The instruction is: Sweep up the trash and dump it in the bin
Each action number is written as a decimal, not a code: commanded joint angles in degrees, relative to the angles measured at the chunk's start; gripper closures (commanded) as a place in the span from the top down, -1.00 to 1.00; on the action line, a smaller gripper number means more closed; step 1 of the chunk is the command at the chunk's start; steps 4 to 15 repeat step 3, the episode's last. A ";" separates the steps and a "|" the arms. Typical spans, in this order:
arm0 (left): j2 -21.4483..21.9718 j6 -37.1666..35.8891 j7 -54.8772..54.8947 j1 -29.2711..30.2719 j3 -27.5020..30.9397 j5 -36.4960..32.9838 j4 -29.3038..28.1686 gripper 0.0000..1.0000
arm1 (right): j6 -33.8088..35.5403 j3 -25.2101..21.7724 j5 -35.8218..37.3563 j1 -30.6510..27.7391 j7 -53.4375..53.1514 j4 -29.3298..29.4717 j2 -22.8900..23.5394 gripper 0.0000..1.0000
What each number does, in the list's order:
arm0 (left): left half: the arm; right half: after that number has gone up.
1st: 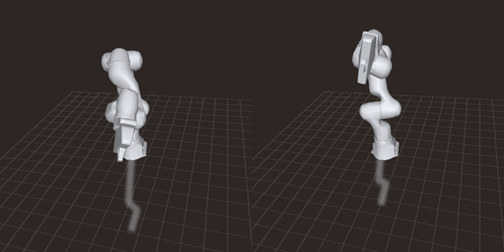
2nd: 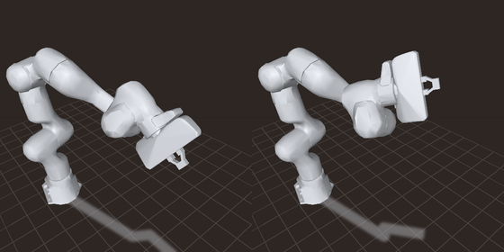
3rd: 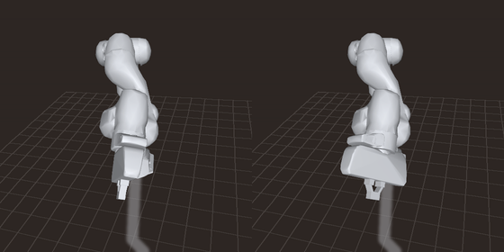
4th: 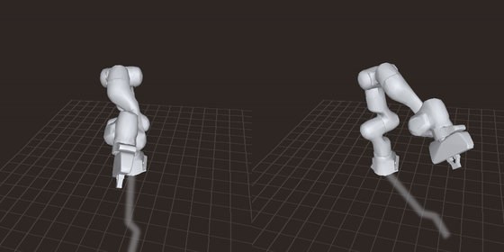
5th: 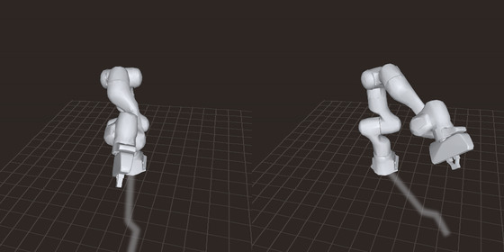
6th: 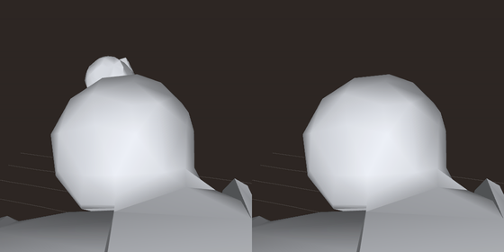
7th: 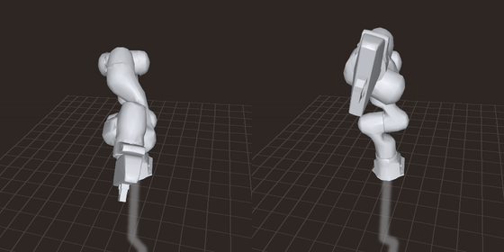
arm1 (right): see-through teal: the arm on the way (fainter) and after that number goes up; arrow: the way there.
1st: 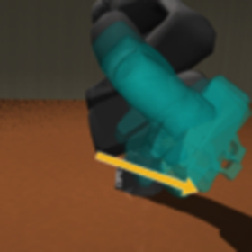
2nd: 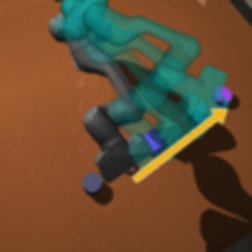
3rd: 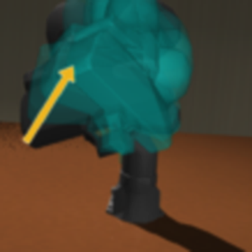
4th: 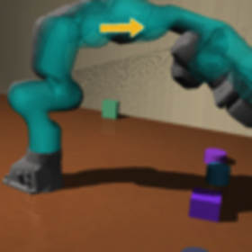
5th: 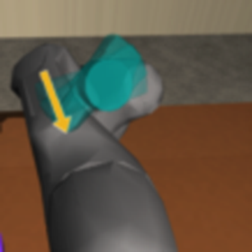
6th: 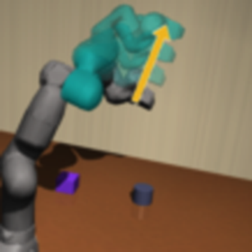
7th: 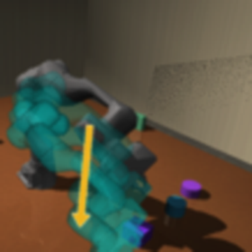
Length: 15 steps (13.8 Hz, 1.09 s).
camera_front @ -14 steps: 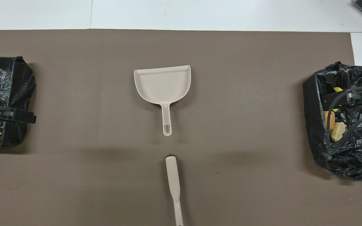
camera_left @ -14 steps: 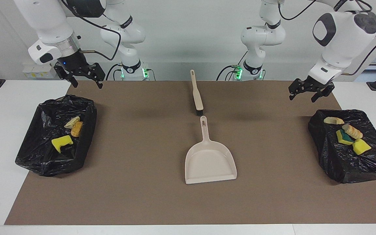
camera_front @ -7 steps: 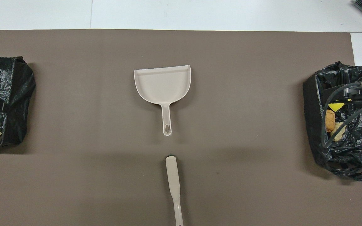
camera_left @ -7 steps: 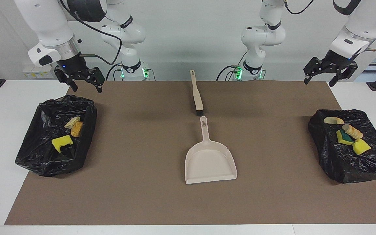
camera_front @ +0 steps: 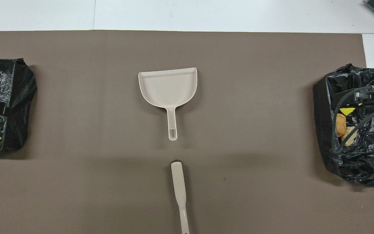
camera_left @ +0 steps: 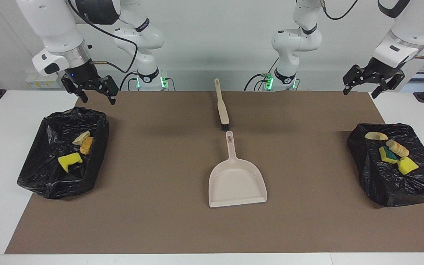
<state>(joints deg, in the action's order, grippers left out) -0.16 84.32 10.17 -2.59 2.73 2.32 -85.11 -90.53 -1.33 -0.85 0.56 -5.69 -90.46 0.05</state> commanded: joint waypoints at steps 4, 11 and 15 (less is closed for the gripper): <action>0.78 -0.83 0.37 0.74 -0.45 -0.91 -0.32 1.00 | 0.09 0.18 -0.64 -0.21 -1.51 -1.73 -1.45 1.00; 0.78 -0.83 0.37 0.74 -0.45 -0.91 -0.32 1.00 | 0.09 0.18 -0.64 -0.21 -1.51 -1.73 -1.45 1.00; 0.78 -0.83 0.37 0.74 -0.45 -0.91 -0.32 1.00 | 0.09 0.18 -0.64 -0.21 -1.51 -1.73 -1.45 1.00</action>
